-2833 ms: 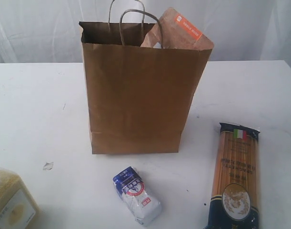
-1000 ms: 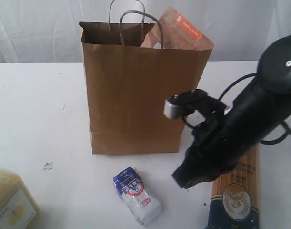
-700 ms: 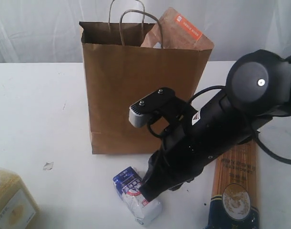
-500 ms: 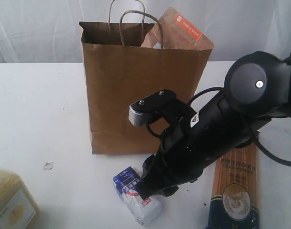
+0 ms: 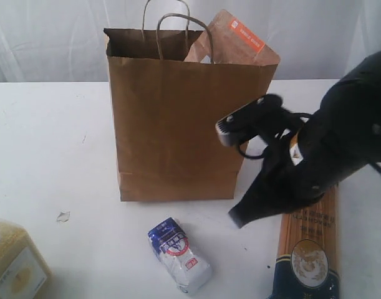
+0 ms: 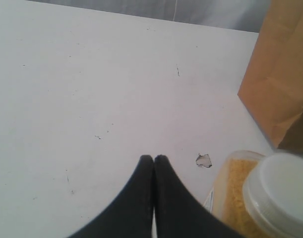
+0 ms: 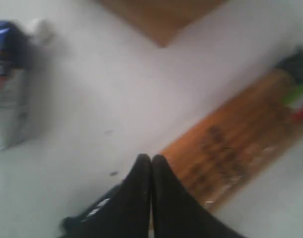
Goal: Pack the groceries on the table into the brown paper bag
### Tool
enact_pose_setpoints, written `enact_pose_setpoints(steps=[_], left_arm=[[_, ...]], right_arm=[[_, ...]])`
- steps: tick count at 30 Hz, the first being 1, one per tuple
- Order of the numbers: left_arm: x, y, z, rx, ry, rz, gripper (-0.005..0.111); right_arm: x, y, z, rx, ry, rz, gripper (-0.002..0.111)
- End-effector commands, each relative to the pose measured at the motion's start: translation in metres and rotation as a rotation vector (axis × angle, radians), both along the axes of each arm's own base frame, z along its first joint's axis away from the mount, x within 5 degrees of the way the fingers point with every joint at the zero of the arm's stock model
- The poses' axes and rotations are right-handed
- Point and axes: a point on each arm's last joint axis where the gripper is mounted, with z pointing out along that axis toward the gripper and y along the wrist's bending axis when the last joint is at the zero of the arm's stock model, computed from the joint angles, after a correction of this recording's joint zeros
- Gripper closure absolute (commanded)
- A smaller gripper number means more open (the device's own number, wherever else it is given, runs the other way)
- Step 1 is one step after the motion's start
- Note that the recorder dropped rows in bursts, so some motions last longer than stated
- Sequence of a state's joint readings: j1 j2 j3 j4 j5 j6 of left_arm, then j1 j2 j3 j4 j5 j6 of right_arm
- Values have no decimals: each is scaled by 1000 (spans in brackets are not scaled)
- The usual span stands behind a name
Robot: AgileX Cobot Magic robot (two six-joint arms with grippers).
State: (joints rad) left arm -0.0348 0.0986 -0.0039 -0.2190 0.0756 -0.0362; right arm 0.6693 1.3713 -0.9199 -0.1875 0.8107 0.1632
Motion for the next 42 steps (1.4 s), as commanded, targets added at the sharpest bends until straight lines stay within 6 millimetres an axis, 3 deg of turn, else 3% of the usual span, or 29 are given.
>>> enact_pose_setpoints(steps=[1, 6, 8, 10, 11, 12, 13, 14, 15, 16, 17, 19, 20, 22, 24, 32, 35, 38, 42], left_arm=[[0, -1, 0, -123, 7, 27, 107], [0, -1, 0, -227, 19, 58, 107], [1, 0, 2, -266, -5, 74, 107], [4, 7, 25, -301, -267, 120, 107], [0, 16, 52, -320, -586, 168, 107], [-5, 20, 65, -316, -734, 195, 107], [-10, 23, 92, -331, -859, 218, 107], [-10, 22, 110, -322, -857, 200, 107], [-5, 13, 147, -186, -773, 131, 107], [-4, 10, 165, -113, -714, 101, 107], [8, 5, 196, 26, -502, 58, 107], [28, 6, 215, 173, -69, 33, 107], [38, 7, 213, 253, 222, 0, 107], [45, 6, 215, 263, 535, -57, 107], [50, 0, 206, 257, 738, -152, 107], [50, -32, 180, 180, 742, -588, 107], [49, -34, 169, 180, 753, -648, 103], [48, -32, 156, 202, 802, -647, 87], [46, -31, 140, 196, 863, -648, 48]], right_arm=[[21, -44, 11, -111, -199, -202, 108], [25, -84, 0, 0, -204, -380, 108], [20, -97, -8, 74, -129, -449, 108], [5, -104, -20, 150, 89, -351, 108], [-5, -103, -23, 216, 225, -218, 108], [-10, -102, -22, 270, 289, -180, 108], [-15, -100, -21, 335, 353, -167, 108], [-15, -99, -20, 354, 357, -170, 108], [-13, -99, -19, 364, 333, -180, 108], [-11, -99, -19, 364, 309, -187, 108], [-6, -100, -19, 362, 260, -201, 108], [-2, -101, -18, 361, 214, -213, 108], [-2, -101, -18, 363, 213, -220, 108], [-3, -101, -18, 363, 227, -217, 108], [-4, -101, -18, 365, 235, -215, 108], [-7, -100, -19, 364, 269, -207, 108], [-8, -100, -21, 363, 274, -211, 108], [-9, -100, -23, 362, 273, -214, 108], [-8, -100, -22, 377, 269, -221, 108]])
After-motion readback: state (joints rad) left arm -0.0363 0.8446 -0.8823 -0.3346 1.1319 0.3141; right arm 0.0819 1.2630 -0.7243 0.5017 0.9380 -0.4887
